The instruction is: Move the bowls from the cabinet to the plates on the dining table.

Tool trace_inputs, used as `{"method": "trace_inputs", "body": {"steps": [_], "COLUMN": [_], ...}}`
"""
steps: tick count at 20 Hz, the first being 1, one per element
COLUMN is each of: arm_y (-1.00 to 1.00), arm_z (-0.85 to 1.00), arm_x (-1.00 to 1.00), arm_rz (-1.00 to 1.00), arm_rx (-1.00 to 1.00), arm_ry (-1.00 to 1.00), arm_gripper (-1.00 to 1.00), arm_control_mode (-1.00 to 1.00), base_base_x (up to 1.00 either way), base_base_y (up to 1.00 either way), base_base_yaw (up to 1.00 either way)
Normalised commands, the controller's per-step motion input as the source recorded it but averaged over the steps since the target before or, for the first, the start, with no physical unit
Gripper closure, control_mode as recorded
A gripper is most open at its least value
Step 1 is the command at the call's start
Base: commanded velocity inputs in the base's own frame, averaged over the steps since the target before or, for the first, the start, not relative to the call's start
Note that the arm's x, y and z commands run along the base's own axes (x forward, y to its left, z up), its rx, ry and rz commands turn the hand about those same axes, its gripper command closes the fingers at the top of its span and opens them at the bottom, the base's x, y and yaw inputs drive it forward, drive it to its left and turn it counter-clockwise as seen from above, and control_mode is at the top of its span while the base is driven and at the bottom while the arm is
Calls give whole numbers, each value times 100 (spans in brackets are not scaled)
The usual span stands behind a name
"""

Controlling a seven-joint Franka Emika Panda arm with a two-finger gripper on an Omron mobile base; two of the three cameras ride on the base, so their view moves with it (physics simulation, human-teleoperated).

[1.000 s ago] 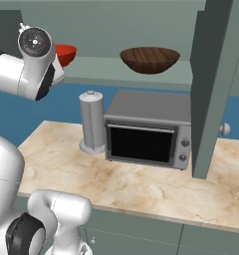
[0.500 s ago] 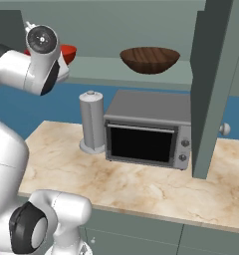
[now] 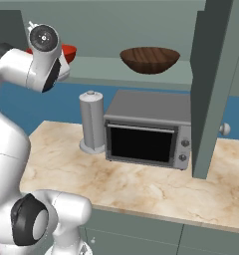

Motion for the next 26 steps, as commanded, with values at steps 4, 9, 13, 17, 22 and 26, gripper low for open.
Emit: {"method": "trace_inputs", "body": {"steps": [4, 9, 13, 17, 22, 26], "arm_y": [10, 7, 5, 3, 1, 0], "arm_z": [-13, -11, 0, 0, 0, 0], "arm_x": [18, 23, 29, 28, 13, 11], "arm_rz": [-2, -1, -1, -1, 0, 0], "arm_rx": [0, 0, 0, 0, 0, 0], "arm_ry": [0, 0, 0, 0, 0, 0], "arm_gripper": [-100, -100, -100, -100, -100, -100], "arm_control_mode": [-100, -100, -100, -100, -100, -100], "base_base_x": [0, 0, 0, 0, 0, 0], "base_base_y": [0, 0, 0, 0, 0, 0], "base_base_yaw": [0, 0, 0, 0, 0, 0]}}
